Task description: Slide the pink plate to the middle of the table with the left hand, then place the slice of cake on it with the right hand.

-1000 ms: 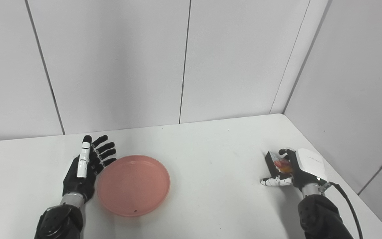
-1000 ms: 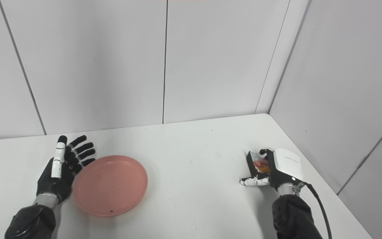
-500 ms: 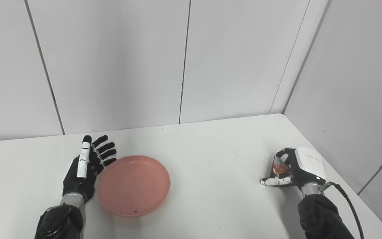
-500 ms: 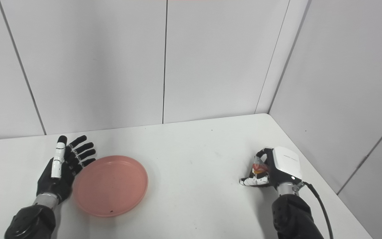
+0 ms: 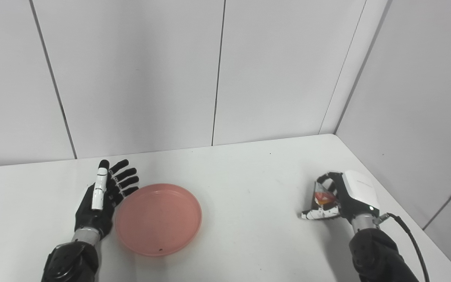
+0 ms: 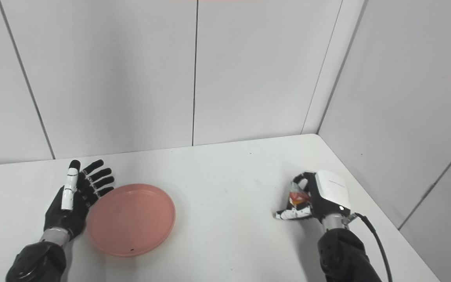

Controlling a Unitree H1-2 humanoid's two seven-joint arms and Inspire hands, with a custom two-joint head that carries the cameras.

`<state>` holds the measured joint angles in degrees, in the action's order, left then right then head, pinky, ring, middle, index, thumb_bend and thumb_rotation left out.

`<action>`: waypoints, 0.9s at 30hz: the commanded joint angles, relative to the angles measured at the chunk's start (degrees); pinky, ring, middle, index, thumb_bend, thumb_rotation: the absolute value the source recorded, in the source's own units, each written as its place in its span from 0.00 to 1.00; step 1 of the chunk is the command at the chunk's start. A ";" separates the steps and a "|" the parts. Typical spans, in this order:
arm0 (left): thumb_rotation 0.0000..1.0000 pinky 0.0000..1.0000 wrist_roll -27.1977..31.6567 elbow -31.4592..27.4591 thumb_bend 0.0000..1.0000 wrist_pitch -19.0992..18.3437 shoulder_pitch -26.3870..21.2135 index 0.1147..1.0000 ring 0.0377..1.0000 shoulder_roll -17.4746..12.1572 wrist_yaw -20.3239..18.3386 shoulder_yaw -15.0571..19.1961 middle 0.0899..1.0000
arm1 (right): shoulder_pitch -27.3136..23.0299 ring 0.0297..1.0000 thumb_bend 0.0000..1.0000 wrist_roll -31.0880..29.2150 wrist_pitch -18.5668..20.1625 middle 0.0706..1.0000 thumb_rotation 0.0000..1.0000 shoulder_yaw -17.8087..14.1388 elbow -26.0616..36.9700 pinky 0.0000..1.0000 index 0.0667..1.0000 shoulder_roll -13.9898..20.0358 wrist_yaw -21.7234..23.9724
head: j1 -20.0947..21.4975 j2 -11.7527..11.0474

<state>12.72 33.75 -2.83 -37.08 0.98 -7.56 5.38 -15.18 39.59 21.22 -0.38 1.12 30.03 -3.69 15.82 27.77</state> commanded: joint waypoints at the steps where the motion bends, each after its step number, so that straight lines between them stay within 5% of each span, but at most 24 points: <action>1: 0.93 0.64 -0.19 1.42 0.62 -1.28 0.58 0.71 0.70 0.65 0.30 -0.30 0.70 | -2.07 0.23 0.87 0.13 -1.75 0.28 0.23 -0.63 3.81 0.19 0.53 1.73 -0.05 | -0.11 -0.01; 14: 0.91 0.63 -0.31 3.15 0.64 -0.07 0.27 0.72 0.67 2.01 0.99 -0.49 0.68 | -8.60 0.23 0.86 3.76 -0.85 0.31 0.15 2.53 19.72 0.18 0.54 -0.69 7.32 | -4.92 -0.71; 20: 0.90 0.64 -0.73 5.89 0.64 1.53 -0.54 0.72 0.68 2.97 1.13 -0.70 0.69 | -11.51 0.23 0.85 1.64 -4.29 0.30 0.17 4.33 16.98 0.18 0.55 -2.48 8.20 | -10.02 -1.39; 27: 0.89 0.64 -1.42 8.41 0.63 2.77 -1.47 0.69 0.67 4.05 1.91 -1.29 0.68 | -15.10 0.20 0.83 -0.76 -14.13 0.27 0.20 8.62 5.96 0.16 0.55 -5.44 5.82 | -16.32 -2.16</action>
<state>12.26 39.55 1.42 -39.68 4.51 -6.85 4.42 -27.05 39.32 11.21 8.00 5.92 24.90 3.67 0.00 25.58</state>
